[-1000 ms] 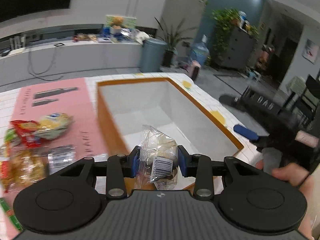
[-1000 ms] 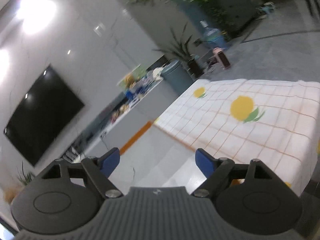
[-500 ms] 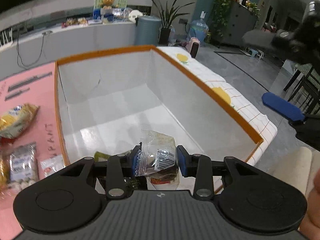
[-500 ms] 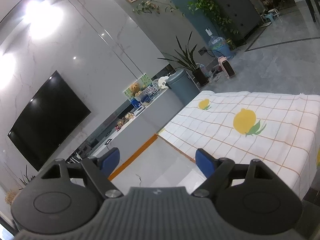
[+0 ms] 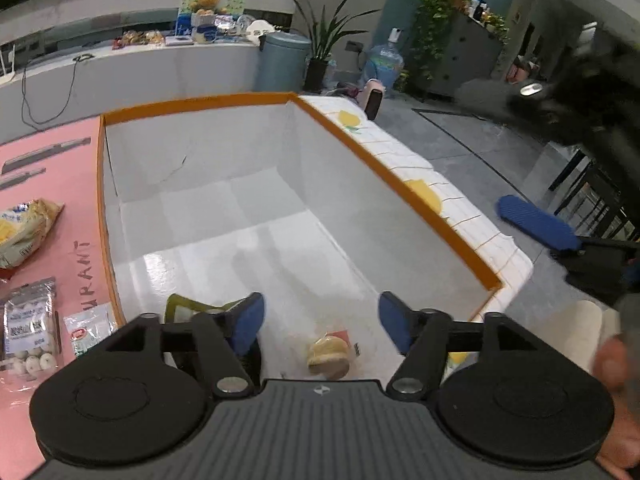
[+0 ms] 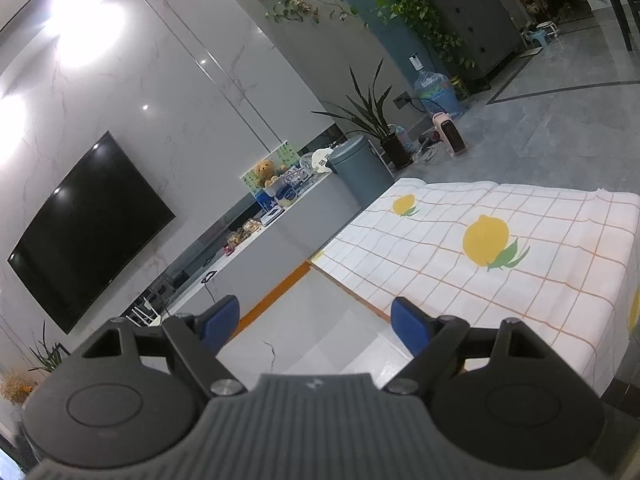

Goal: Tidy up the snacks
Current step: 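Move the clear packet over the box with the left tool and release it, then return the left tool to the pile and grasp the green sausage snack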

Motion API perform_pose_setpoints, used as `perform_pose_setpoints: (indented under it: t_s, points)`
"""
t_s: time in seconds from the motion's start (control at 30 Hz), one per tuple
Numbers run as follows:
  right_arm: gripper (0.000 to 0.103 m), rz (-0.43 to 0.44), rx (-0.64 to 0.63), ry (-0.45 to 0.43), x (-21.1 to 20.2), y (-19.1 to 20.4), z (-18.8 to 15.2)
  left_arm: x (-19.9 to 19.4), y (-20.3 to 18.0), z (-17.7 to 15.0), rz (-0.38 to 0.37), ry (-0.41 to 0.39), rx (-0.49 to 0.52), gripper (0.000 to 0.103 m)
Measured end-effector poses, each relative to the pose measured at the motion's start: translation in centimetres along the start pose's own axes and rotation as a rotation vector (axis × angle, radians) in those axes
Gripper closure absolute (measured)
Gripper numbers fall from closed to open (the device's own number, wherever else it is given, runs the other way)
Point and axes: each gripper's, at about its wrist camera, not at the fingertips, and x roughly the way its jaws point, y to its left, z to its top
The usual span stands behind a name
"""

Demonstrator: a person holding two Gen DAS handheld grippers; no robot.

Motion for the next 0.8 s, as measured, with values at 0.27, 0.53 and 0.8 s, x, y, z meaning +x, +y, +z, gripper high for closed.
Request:
perform_pose_setpoints:
  t_s: [0.27,0.53,0.8]
  points:
    - [0.021,0.078,-0.034,-0.004,-0.2,0.8,-0.3,-6.3,0.5,-1.0,0.112,-0.13,0.019,0.012]
    - [0.019,0.222,-0.221,-0.01,-1.4,4.6,-2.2,-14.0,5.7,-3.9,0.296,-0.229,-0.071,0.009]
    - [0.015,0.426,-0.386,0.085,-2.3,8.2,-6.0,-18.5,12.7,-6.6,0.408,-0.26,-0.215,0.008]
